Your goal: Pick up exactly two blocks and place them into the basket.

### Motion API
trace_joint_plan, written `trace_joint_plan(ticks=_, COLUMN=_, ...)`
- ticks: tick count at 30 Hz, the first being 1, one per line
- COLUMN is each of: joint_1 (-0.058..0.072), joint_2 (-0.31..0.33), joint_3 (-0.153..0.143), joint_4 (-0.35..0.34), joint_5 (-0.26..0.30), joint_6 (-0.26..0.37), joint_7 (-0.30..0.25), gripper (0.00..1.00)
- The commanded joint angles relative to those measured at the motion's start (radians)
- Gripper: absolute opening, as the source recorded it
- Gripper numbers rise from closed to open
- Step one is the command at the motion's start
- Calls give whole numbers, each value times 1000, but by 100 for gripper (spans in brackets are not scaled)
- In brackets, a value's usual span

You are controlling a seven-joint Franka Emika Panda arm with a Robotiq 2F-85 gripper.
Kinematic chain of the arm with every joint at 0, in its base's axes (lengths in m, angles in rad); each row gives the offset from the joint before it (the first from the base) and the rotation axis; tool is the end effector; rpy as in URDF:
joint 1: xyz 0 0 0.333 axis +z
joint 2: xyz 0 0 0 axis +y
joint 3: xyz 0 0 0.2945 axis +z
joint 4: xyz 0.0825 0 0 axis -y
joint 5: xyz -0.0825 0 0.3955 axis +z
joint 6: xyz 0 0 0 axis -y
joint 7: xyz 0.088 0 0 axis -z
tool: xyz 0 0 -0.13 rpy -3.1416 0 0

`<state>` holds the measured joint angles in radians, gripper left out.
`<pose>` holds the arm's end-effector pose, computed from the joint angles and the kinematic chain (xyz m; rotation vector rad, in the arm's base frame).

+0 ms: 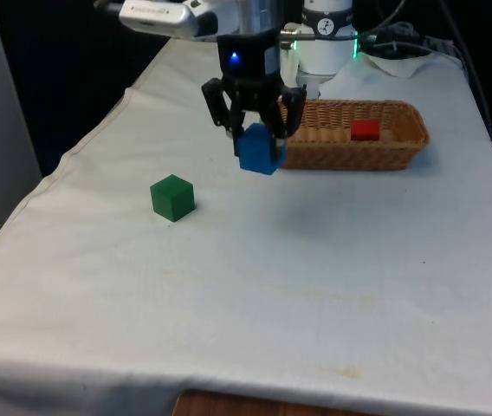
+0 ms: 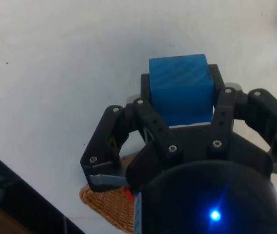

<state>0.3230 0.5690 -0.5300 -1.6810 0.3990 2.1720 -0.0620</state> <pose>0.6683 -0.0887 0.2595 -3.0560 0.4620 -0.0361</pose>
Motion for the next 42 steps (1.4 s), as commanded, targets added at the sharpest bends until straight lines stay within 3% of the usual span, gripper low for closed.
trace_joint_plan(ticks=1, joint_1=3, joint_2=-14, joint_3=2, joint_4=-17, joint_5=9, joint_6=22, joint_7=-8, gripper=1)
trace_joint_plan(ticks=8, joint_1=9, joint_2=-73, joint_3=0, joint_4=-72, joint_5=1, joint_6=52, joint_7=-25, gripper=1)
trace_joint_plan(ticks=9, joint_1=4, joint_2=-55, joint_3=3, joint_4=-55, joint_5=2, joint_6=34, joint_7=-21, gripper=1)
trace_joint_plan(ticks=10, joint_1=10, joint_2=-82, joint_3=-1, joint_4=-79, joint_5=-1, joint_6=53, joint_7=-26, gripper=1)
trace_joint_plan(ticks=16, joint_1=14, joint_2=-145, joint_3=-4, joint_4=-125, joint_5=-29, joint_6=58, joint_7=-34, gripper=1)
trace_joint_plan(ticks=17, joint_1=14, joint_2=-155, joint_3=-4, joint_4=-132, joint_5=-34, joint_6=58, joint_7=-35, gripper=1)
trace_joint_plan(ticks=18, joint_1=6, joint_2=-141, joint_3=2, joint_4=-118, joint_5=-26, joint_6=45, joint_7=-36, gripper=1)
trace_joint_plan(ticks=19, joint_1=14, joint_2=-164, joint_3=-4, joint_4=-139, joint_5=-40, joint_6=58, joint_7=-35, gripper=1)
trace_joint_plan(ticks=27, joint_1=14, joint_2=-254, joint_3=-2, joint_4=-199, joint_5=-93, joint_6=56, joint_7=-35, gripper=1)
trace_joint_plan(ticks=28, joint_1=7, joint_2=-246, joint_3=3, joint_4=-190, joint_5=-85, joint_6=45, joint_7=-37, gripper=1)
trace_joint_plan(ticks=29, joint_1=14, joint_2=-264, joint_3=-2, joint_4=-204, joint_5=-100, joint_6=56, joint_7=-35, gripper=1)
trace_joint_plan(ticks=35, joint_1=13, joint_2=-330, joint_3=0, joint_4=-246, joint_5=-137, joint_6=55, joint_7=-39, gripper=1)
trace_joint_plan(ticks=36, joint_1=8, joint_2=-315, joint_3=3, joint_4=-233, joint_5=-125, joint_6=45, joint_7=-41, gripper=1)
trace_joint_plan(ticks=37, joint_1=13, joint_2=-339, joint_3=1, joint_4=-252, joint_5=-142, joint_6=55, joint_7=-39, gripper=1)
trace_joint_plan(ticks=42, joint_1=12, joint_2=-388, joint_3=4, joint_4=-294, joint_5=-170, joint_6=57, joint_7=-44, gripper=1)
